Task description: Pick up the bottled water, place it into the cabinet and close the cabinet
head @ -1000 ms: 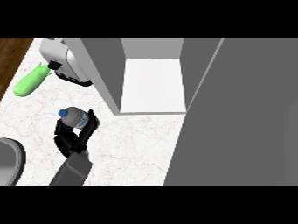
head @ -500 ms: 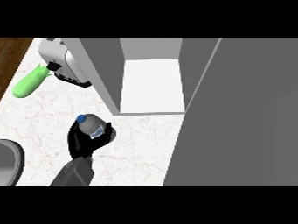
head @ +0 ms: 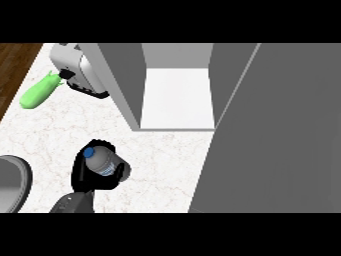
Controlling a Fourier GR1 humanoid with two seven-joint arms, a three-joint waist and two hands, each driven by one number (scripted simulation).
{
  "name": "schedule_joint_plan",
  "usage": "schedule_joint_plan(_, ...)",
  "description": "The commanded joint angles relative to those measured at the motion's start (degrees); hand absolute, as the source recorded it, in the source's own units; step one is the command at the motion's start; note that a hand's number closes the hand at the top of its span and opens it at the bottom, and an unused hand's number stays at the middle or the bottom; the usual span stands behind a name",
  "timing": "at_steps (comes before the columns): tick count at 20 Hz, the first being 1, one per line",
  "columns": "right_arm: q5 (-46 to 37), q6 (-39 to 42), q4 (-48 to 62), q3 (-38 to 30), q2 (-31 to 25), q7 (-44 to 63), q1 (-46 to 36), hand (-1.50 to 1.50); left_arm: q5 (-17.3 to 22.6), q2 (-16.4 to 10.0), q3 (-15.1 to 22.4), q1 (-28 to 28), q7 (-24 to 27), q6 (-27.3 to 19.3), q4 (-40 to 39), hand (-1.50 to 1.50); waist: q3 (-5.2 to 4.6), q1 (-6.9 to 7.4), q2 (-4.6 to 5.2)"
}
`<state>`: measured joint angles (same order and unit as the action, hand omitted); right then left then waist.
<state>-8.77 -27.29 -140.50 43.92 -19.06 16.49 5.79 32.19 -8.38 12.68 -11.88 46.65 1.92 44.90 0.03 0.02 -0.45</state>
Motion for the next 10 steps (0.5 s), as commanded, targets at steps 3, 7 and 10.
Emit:
schedule_joint_plan(3, -6.5, -0.7, -5.5, 3.8, -0.5, 2.4, 2.2, -1.50, 1.6, -0.9, 2.0, 5.1, -11.1, -0.7, 15.9, 1.50, 0.00, -0.02, 0.07)
schedule_joint_plan(7, -4.5, -0.6, -2.3, 1.8, 0.3, 0.4, 1.0, -1.50, -0.3, 0.1, 5.0, 8.9, -15.9, -6.2, 27.6, 1.50, 0.02, 0.17, 0.13)
schedule_joint_plan(10, -6.0, -0.1, -3.1, 1.0, 1.8, 5.7, -1.8, -1.50, -1.9, 0.2, 3.8, 7.4, -17.2, -8.6, 30.4, 1.50, -0.04, -0.01, 0.27)
